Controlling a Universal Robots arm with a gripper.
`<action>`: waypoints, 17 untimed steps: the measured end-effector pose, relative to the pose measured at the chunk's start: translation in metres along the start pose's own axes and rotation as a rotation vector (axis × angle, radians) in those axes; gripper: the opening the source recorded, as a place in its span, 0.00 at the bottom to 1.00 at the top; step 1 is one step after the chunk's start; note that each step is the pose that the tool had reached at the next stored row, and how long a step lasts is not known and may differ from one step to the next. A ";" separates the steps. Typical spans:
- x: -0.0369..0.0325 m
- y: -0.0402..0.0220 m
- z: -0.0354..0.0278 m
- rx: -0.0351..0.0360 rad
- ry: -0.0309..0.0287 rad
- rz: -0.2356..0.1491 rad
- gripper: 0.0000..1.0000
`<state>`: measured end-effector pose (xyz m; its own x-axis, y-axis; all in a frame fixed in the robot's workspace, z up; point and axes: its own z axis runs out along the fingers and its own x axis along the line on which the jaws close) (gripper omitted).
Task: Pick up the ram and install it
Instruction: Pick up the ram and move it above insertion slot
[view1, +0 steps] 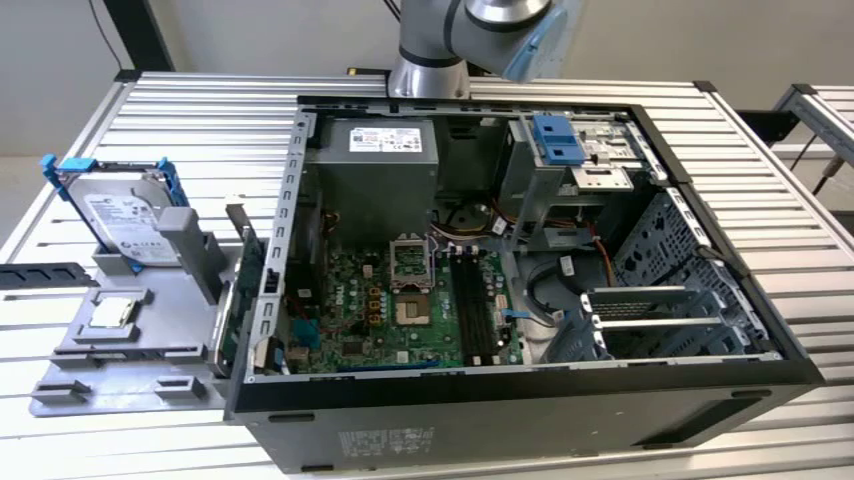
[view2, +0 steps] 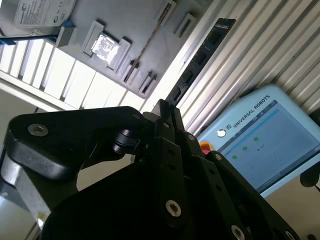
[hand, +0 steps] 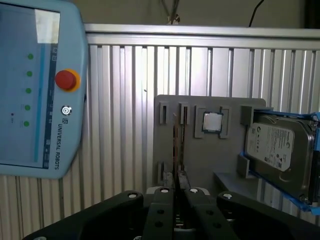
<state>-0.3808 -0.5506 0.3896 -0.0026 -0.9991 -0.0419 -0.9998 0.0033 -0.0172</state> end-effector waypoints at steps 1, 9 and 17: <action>-0.0001 0.0000 -0.0021 0.0001 -0.0001 0.000 0.00; -0.0005 -0.0001 -0.0096 0.0003 -0.0002 0.000 0.00; -0.0006 -0.0007 -0.0098 0.0001 -0.0001 0.000 0.00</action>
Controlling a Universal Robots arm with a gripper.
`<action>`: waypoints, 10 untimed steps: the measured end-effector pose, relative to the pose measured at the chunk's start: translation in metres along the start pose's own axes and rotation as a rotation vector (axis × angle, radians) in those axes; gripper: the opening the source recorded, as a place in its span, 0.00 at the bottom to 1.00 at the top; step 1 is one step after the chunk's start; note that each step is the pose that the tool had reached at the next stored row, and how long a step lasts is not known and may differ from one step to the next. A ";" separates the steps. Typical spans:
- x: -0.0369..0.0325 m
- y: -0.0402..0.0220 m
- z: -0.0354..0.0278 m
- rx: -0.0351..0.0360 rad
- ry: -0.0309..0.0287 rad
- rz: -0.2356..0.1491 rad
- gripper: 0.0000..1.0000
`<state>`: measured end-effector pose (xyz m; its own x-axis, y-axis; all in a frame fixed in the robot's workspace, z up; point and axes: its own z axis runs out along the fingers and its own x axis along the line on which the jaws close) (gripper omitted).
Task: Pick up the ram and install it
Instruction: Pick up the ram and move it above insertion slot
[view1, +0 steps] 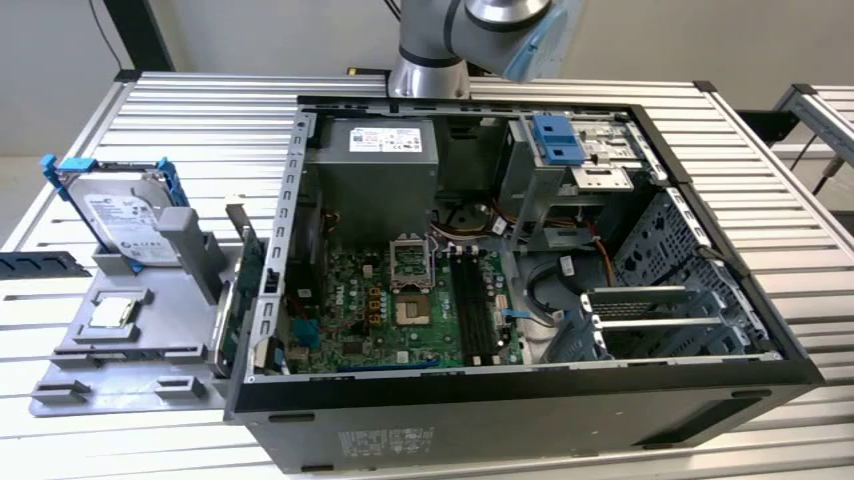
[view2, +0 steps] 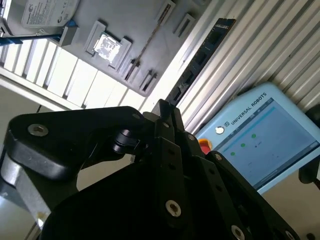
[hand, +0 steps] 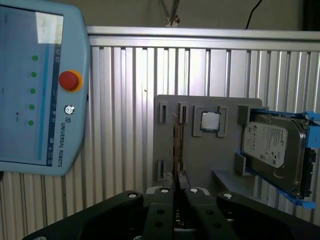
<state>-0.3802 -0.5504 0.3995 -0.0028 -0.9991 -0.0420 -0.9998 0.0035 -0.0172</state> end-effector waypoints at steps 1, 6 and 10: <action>0.0001 -0.0007 0.0000 0.0000 0.0000 0.000 0.00; 0.0000 -0.0053 0.0002 0.0001 -0.0001 0.000 0.00; 0.0000 -0.0094 0.0003 0.0002 -0.0001 0.000 0.00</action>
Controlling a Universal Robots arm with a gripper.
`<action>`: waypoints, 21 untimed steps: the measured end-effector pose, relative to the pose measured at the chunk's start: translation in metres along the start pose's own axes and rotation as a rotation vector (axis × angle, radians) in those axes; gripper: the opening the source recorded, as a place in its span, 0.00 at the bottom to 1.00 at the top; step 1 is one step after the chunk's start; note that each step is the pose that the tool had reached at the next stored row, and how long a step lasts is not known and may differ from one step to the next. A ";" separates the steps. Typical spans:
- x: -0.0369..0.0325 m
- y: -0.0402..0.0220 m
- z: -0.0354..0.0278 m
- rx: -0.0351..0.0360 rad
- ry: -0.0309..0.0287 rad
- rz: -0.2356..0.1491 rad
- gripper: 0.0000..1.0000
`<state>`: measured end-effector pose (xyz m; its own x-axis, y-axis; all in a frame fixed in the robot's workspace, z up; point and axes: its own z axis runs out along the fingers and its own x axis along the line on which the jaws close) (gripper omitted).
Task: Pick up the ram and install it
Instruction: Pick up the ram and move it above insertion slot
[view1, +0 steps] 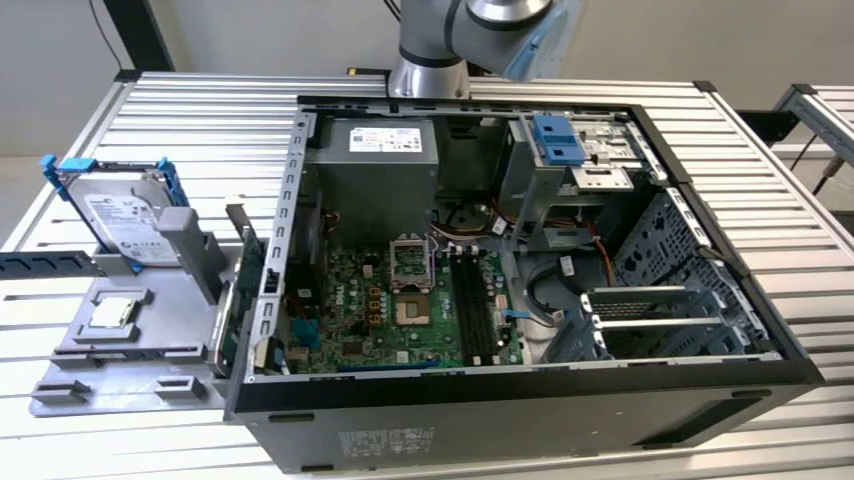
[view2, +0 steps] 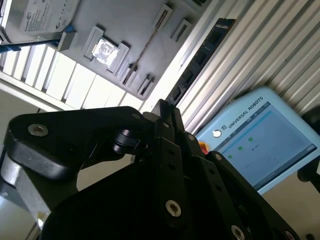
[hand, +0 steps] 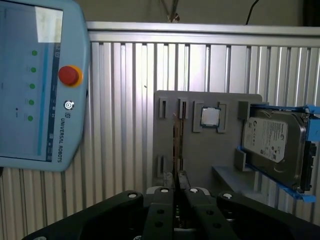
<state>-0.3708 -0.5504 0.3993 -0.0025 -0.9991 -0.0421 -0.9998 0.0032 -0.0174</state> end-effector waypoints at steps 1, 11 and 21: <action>0.0000 -0.0008 0.0000 0.0000 0.0000 0.000 0.00; 0.0000 -0.0119 0.0002 0.0000 0.0000 0.000 0.00; -0.0001 -0.0255 0.0005 0.0000 -0.0001 0.000 0.00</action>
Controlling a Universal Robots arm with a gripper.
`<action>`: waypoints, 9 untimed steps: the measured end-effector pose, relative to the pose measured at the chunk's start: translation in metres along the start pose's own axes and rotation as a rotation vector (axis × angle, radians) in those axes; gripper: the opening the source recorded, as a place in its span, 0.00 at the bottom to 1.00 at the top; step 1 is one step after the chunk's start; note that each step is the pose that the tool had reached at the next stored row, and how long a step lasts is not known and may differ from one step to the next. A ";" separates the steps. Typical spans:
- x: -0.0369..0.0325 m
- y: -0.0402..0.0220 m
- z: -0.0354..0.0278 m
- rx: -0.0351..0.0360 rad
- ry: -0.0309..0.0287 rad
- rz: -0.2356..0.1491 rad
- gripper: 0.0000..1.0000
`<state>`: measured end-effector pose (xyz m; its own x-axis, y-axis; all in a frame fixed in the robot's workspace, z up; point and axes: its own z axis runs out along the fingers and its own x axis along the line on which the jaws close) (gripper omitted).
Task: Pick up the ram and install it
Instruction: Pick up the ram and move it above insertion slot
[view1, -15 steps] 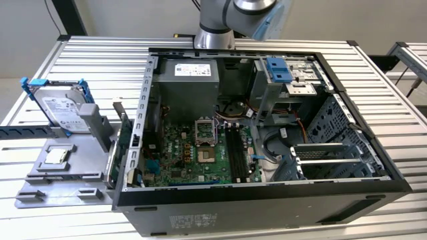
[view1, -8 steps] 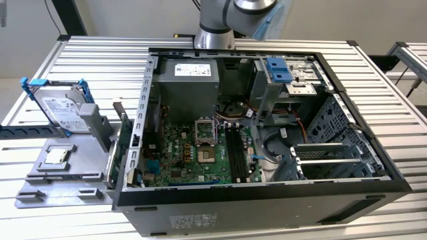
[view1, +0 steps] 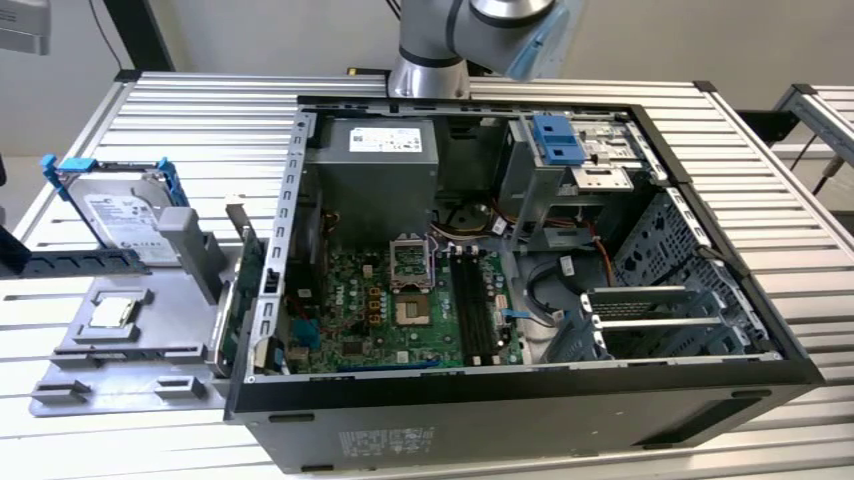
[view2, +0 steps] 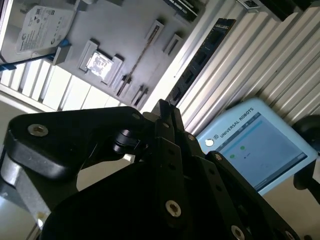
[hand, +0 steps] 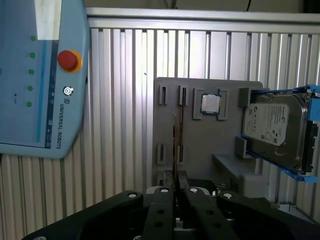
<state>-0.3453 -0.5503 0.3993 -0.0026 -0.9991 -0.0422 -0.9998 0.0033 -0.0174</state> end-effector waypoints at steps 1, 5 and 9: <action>0.0000 -0.0018 0.0000 -0.0001 0.0001 0.000 0.00; 0.0000 -0.0084 0.0001 -0.0001 0.0001 0.000 0.00; 0.0000 -0.0149 0.0002 -0.0001 0.0000 0.000 0.00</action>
<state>-0.3304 -0.5503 0.3993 -0.0025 -0.9991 -0.0422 -0.9998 0.0033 -0.0173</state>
